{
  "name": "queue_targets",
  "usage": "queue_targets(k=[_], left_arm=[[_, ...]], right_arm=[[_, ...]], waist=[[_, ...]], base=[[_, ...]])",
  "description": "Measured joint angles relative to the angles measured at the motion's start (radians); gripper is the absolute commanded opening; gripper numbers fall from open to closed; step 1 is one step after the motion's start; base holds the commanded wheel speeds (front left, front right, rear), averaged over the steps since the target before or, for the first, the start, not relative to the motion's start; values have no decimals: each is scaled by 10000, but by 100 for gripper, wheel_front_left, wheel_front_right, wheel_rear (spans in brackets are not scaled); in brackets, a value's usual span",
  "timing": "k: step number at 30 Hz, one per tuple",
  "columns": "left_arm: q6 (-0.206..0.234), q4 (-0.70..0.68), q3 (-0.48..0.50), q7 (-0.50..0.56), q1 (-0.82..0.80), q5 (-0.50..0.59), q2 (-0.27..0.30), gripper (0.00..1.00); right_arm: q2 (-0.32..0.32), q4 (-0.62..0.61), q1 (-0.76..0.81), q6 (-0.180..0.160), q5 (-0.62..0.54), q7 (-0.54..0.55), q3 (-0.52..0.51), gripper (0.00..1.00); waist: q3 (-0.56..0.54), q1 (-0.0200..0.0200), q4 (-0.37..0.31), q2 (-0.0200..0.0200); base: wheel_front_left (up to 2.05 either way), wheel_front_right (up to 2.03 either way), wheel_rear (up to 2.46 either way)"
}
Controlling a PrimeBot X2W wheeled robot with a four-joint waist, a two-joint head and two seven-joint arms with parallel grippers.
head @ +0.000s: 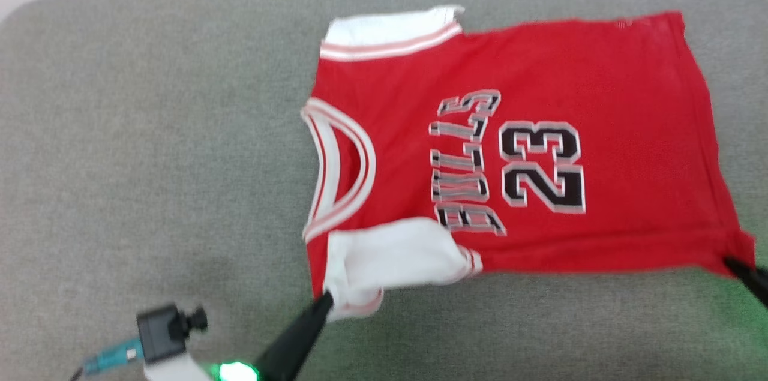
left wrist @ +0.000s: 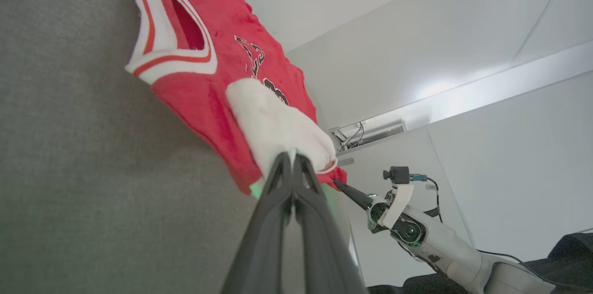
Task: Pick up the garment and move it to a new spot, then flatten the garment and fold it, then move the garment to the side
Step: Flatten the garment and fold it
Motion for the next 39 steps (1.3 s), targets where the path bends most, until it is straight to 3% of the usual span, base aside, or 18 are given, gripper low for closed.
queue_targets(k=[6,11,15,21,29,38,39], left_arm=[[0,-769,104,0,1193,336,410,0],[0,-815,69,67,966,523,522,0],[0,-418,161,313,-320,320,247,0],[-2,1294,581,690,-2343,-293,-464,0],[0,3568,395,788,-3516,35,-986,0],[-6,4982,-270,382,-4206,861,-1267,0],[-13,5129,-389,328,-4303,1016,-1294,25]], right_arm=[[-667,-940,1659,0,192,-77,-665,0],[-698,-1241,2056,0,71,-48,-1536,0],[-134,-1139,1767,0,-284,456,-2134,0],[1049,-462,474,0,-1024,1492,-2782,0],[2665,888,-1047,0,-1964,2094,-3035,0],[3078,1841,-1667,0,-2625,1875,-2880,0],[3091,1894,-1692,0,-2646,1818,-2859,0]], waist=[[-261,0,-126,0],[-382,0,-226,0],[-465,0,-254,0],[-195,0,-269,0],[499,0,-464,0],[1219,0,-508,0],[1247,0,-488,0]], base=[[0,0,0],[0,0,0],[0,0,0],[0,0,0],[0,0,0],[0,0,0],[0,0,0]])
